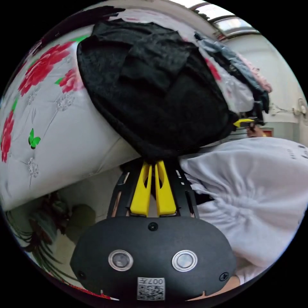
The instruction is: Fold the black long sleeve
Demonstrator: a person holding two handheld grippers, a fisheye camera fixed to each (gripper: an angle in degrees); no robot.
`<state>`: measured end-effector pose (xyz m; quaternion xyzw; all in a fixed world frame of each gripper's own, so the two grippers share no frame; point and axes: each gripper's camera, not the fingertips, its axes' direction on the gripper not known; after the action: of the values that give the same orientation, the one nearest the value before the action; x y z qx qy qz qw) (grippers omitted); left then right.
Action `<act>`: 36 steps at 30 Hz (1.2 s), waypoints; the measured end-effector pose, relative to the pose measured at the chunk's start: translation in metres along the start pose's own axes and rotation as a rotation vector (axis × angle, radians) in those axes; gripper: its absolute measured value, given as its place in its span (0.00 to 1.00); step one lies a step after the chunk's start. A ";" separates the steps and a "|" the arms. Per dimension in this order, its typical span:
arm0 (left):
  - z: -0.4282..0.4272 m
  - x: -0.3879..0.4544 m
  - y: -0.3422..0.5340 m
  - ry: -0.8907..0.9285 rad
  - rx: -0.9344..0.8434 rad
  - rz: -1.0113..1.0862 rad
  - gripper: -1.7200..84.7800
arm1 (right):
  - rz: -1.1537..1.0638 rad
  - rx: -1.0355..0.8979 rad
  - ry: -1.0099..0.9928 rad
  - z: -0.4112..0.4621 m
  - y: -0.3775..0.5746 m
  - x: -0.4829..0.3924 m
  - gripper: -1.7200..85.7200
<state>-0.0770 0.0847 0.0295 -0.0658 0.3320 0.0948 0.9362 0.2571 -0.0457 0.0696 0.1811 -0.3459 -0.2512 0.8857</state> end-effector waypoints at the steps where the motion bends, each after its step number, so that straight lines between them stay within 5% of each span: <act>1: -0.025 -0.009 -0.001 0.151 0.081 0.014 0.01 | -0.020 0.060 -0.064 -0.025 -0.006 -0.002 0.03; 5: -0.094 -0.074 -0.019 0.542 0.462 -0.097 0.01 | -0.072 0.375 -0.270 -0.120 -0.045 0.002 0.04; 11: -0.101 -0.132 -0.049 0.410 0.711 -0.572 0.07 | 0.064 0.582 -0.151 -0.159 -0.120 0.021 0.10; 19: -0.084 -0.068 -0.073 -0.064 0.498 -0.332 0.12 | 0.137 0.410 0.253 -0.112 -0.121 0.034 0.14; 24: -0.072 -0.017 -0.123 -0.240 0.417 -0.006 0.14 | 0.122 0.400 0.298 -0.104 -0.135 0.032 0.14; 29: -0.014 0.021 -0.193 -0.419 0.123 0.289 0.14 | 0.116 0.361 0.375 -0.094 -0.175 0.027 0.14; 33: -0.019 0.017 -0.214 -0.407 0.128 0.290 0.06 | 0.153 0.280 0.405 -0.078 -0.190 0.038 0.13; 36: -0.057 -0.016 -0.223 -0.234 0.252 0.130 0.03 | 0.168 0.290 0.400 -0.076 -0.188 0.040 0.12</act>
<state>-0.0746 -0.1453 0.0090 0.0852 0.2337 0.1199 0.9611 0.2760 -0.2091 -0.0556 0.3230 -0.2099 -0.0838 0.9190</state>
